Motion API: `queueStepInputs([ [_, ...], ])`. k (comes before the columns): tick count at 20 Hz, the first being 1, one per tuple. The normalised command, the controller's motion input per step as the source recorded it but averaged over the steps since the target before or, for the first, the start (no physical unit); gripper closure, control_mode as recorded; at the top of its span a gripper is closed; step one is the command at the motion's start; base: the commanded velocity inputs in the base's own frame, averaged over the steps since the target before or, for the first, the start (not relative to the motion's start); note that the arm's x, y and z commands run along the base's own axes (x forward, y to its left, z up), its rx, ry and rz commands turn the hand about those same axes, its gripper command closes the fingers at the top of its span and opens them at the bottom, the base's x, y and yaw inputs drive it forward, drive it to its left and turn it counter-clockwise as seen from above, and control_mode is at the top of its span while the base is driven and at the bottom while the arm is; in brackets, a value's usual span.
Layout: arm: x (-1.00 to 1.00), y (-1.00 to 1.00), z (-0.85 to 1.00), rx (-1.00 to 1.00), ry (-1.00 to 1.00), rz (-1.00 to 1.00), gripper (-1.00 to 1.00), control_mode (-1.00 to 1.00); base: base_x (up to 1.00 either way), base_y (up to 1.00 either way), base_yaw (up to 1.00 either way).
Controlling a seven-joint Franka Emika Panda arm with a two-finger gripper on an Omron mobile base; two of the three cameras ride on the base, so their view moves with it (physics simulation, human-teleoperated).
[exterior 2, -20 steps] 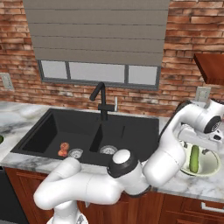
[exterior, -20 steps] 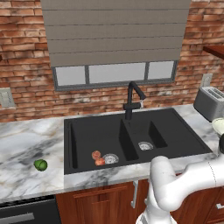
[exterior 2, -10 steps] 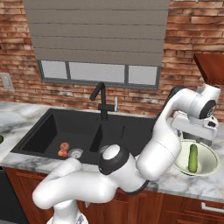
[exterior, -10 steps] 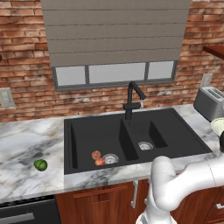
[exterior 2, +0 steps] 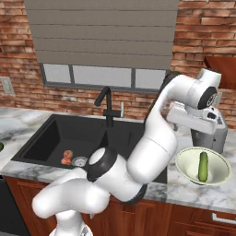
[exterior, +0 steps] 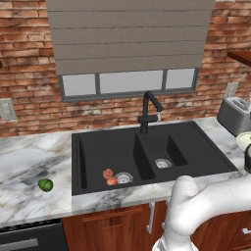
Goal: There is a mixed pile of frozen fruits and vegetables on the counter. Locate all the frozen vegetables and place the items in a bowl on the counter. Take all the frozen fruits and defrost them in a running sink.
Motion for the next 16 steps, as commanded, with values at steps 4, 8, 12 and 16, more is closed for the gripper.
queueStepInputs([
  [4,-0.33,0.74,0.53,0.00,-0.02,0.00,-1.00,-1.00,0.00,0.00,0.00],
  [8,-0.34,0.78,0.48,0.00,0.00,0.00,-1.00,-1.00,0.00,0.00,0.00],
  [12,-0.28,0.79,0.38,-0.01,0.00,0.00,-1.00,-1.00,0.00,0.00,0.00],
  [16,-0.24,0.84,0.14,-0.09,-0.02,0.00,-1.00,-1.00,0.00,0.00,0.00],
])
